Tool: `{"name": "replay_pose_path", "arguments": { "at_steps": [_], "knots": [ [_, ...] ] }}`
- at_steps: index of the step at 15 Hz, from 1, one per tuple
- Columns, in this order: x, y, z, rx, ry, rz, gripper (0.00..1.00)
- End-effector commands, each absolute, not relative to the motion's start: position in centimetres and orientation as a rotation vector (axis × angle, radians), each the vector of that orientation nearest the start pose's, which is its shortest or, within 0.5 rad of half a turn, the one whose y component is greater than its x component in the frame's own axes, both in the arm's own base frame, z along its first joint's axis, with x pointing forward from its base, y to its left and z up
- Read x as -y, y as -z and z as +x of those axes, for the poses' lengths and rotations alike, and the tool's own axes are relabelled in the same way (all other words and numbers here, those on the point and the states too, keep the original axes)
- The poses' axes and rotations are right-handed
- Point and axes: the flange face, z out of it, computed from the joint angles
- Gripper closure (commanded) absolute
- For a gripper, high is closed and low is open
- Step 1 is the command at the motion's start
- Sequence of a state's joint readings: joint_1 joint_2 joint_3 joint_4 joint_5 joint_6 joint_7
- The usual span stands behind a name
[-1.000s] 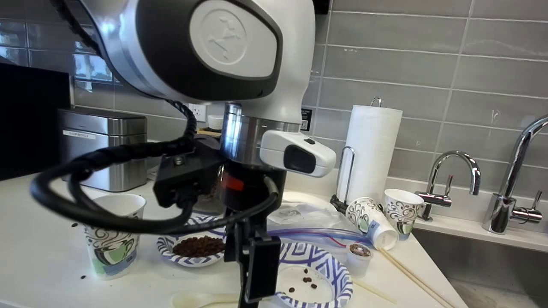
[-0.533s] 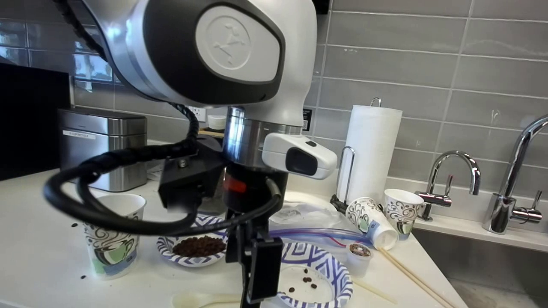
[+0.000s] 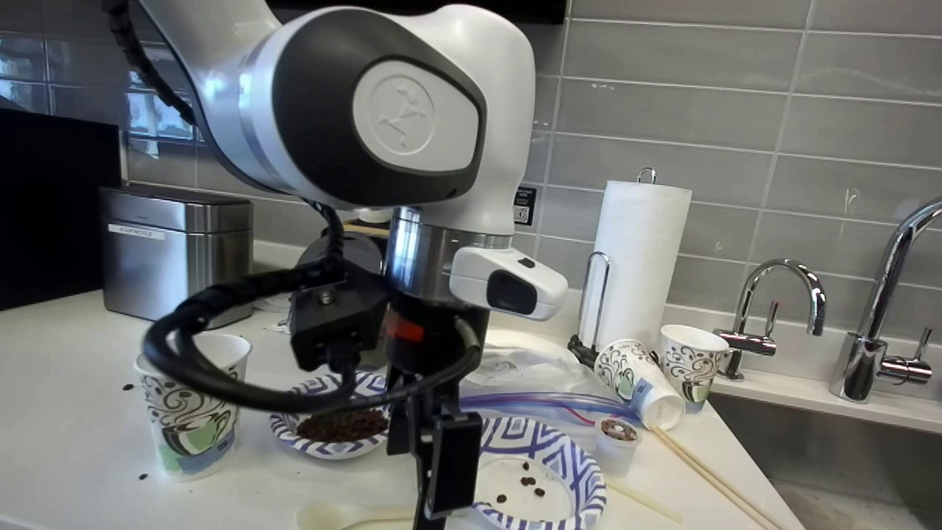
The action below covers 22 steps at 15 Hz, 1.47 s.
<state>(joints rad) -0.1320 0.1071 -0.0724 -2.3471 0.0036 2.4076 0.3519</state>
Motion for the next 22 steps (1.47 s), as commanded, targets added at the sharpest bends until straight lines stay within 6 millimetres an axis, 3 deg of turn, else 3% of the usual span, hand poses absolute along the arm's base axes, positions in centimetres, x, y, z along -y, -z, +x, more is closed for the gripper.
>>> {"name": "replay_pose_path", "arguments": {
  "at_steps": [1,8,14,15,16,17,22],
  "knots": [
    [10.2,-26.8,50.5,-0.886,-0.075,-3.014,0.0],
    [9.8,-25.4,51.3,-0.881,-0.086,-2.997,0.0],
    [9.5,-24.6,51.8,-0.894,-0.07,-2.983,0.06],
    [9.5,-24.5,51.9,-0.895,-0.073,-2.981,0.16],
    [9.5,-24.5,51.9,-0.895,-0.074,-2.98,0.19],
    [9.5,-24.4,51.9,-0.894,-0.075,-2.979,0.36],
    [9.5,-24.5,52.3,-0.89,-0.076,-2.988,0.77]
  ]
}}
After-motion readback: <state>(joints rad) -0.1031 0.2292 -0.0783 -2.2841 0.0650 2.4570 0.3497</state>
